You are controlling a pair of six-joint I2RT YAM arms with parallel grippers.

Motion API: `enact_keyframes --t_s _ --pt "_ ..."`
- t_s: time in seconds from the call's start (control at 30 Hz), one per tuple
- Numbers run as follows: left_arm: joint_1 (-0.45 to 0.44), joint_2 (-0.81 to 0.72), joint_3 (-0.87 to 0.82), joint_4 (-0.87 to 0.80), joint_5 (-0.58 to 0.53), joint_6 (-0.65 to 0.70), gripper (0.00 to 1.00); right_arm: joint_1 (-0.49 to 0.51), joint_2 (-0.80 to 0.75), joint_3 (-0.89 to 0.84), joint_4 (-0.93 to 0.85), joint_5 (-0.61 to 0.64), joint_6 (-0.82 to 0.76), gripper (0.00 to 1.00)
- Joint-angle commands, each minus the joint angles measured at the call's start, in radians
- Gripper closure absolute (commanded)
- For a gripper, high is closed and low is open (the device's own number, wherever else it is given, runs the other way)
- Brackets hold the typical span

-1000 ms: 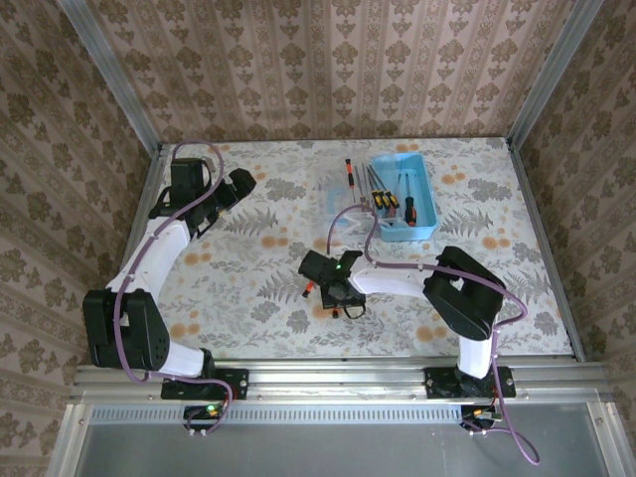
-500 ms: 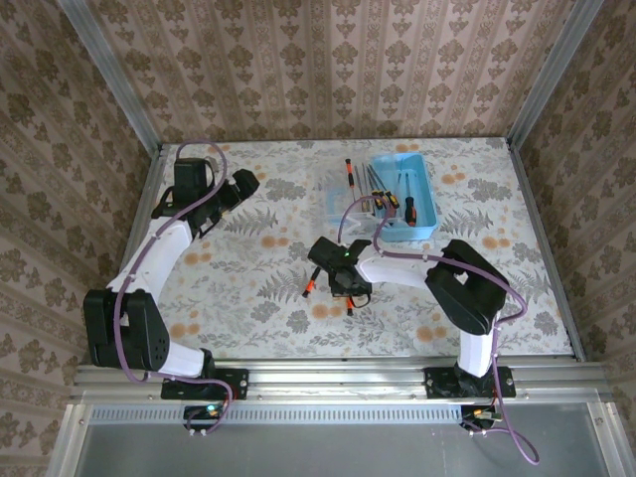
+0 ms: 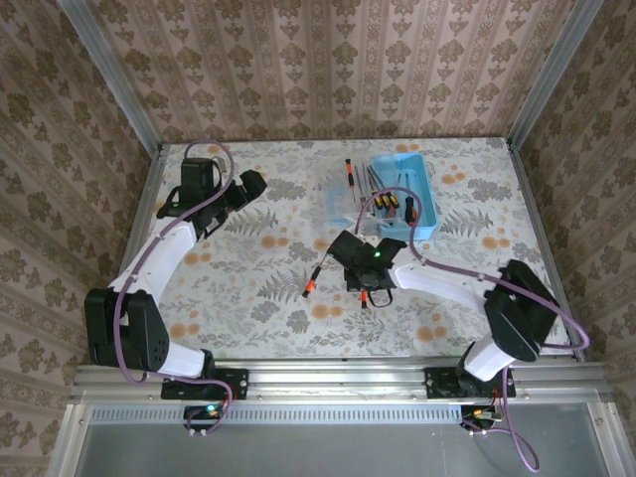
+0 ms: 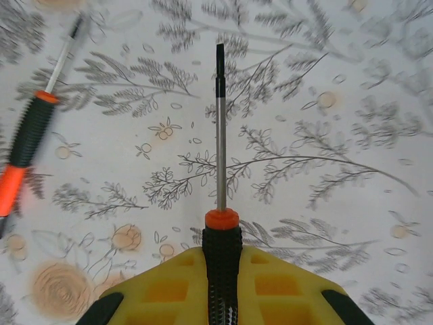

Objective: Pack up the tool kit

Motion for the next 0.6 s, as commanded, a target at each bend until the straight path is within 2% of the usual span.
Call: enact_keyframes --t_s 0.0,0.1,0.2,0.43,0.57 --pt "-0.015 -0.008 0.002 0.005 -0.003 0.018 0.00 -0.025 -0.079 0.078 -0.113 0.086 -0.077 0.86" --pt "-0.027 -0.007 0.004 0.006 0.000 0.020 0.00 -0.089 -0.094 0.170 -0.137 0.086 -0.170 0.86" --pt "-0.048 -0.003 0.002 0.006 -0.001 0.023 0.00 -0.168 -0.044 0.300 -0.149 0.073 -0.278 0.86" --pt "-0.114 0.023 0.018 -0.013 -0.004 0.044 0.00 -0.341 0.190 0.558 -0.057 -0.020 -0.437 0.85" --pt "-0.132 0.023 0.024 -0.019 -0.004 0.051 0.00 -0.393 0.350 0.728 -0.073 -0.074 -0.470 0.85"
